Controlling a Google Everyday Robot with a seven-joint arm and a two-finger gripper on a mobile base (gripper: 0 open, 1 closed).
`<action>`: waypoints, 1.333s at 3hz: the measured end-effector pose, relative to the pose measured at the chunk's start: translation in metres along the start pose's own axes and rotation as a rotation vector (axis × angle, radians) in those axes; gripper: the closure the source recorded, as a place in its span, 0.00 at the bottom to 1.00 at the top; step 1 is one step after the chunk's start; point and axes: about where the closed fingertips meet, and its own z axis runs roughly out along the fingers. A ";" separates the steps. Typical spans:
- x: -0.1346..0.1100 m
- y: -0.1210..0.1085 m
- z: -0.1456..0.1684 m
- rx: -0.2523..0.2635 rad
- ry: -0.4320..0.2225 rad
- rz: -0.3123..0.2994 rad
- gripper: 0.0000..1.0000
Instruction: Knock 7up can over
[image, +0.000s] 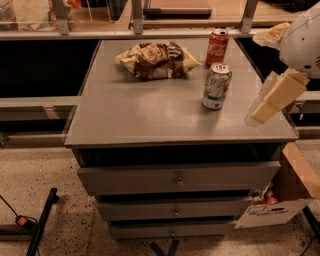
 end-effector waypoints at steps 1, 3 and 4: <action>-0.002 0.001 0.002 -0.005 -0.014 -0.015 0.00; 0.032 -0.055 0.042 0.063 -0.134 0.070 0.00; 0.054 -0.089 0.059 0.103 -0.246 0.104 0.00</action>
Offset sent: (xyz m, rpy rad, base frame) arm 0.0723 -0.0216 -0.0457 0.1430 -0.0204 -0.0718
